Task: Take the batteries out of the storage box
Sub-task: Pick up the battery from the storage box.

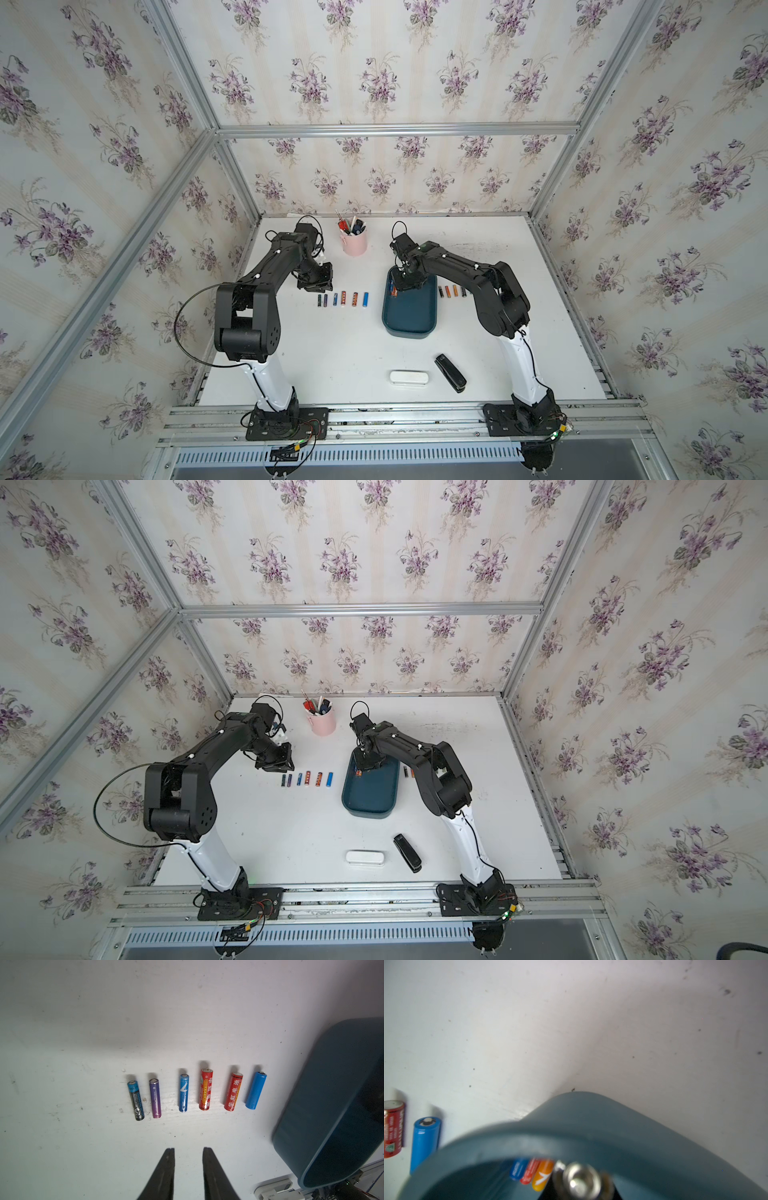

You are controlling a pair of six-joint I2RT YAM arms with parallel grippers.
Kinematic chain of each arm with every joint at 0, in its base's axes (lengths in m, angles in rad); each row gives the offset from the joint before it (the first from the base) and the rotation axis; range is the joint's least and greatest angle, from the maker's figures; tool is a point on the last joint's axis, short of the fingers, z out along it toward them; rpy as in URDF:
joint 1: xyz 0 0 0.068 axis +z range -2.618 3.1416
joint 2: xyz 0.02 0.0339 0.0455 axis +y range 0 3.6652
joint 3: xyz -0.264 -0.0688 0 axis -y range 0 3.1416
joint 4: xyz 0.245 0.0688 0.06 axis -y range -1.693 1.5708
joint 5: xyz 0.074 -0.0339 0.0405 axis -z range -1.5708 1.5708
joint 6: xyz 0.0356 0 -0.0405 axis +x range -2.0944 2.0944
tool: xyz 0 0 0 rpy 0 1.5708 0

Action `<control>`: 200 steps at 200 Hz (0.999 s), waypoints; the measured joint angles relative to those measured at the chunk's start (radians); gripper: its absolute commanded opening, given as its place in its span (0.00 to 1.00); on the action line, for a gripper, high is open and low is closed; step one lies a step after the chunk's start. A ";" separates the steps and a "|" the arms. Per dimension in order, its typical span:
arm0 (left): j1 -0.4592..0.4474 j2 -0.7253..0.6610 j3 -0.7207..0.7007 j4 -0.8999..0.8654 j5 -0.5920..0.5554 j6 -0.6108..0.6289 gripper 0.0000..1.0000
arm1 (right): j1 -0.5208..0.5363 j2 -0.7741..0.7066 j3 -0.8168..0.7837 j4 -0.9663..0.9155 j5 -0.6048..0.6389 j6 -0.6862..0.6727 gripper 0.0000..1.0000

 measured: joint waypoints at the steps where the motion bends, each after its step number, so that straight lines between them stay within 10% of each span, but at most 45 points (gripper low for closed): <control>1: 0.000 0.000 0.000 0.000 0.000 0.000 0.29 | 0.000 0.000 0.000 0.000 0.000 0.000 0.18; 200: -0.021 -0.042 -0.069 0.018 -0.011 -0.010 0.29 | -0.008 -0.333 -0.190 -0.013 0.016 0.032 0.10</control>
